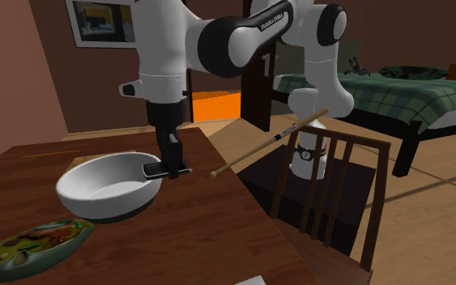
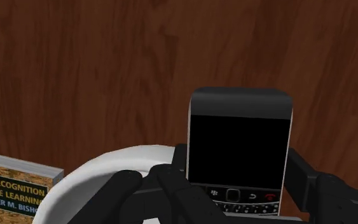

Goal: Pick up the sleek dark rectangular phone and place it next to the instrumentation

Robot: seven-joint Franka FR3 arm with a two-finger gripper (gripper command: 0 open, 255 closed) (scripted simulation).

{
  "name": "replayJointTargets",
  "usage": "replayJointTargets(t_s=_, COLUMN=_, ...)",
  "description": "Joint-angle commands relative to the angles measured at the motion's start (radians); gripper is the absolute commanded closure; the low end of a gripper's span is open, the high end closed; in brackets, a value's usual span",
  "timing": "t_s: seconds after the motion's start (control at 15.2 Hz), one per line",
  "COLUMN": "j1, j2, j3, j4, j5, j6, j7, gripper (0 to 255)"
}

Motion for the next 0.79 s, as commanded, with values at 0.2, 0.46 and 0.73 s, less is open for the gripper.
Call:
replayJointTargets(t_s=0.2, j1=0.022, j2=0.174, j3=0.028, j4=0.28, j5=0.021, j6=-0.111, j7=0.061, gripper=255)
replayJointTargets(t_s=0.46, j1=0.026, j2=0.246, j3=0.036, j4=0.371, j5=0.028, j6=-0.132, j7=0.079, gripper=255)
replayJointTargets(t_s=0.73, j1=0.028, j2=0.253, j3=0.037, j4=0.33, j5=0.029, j6=-0.083, j7=0.08, gripper=255)
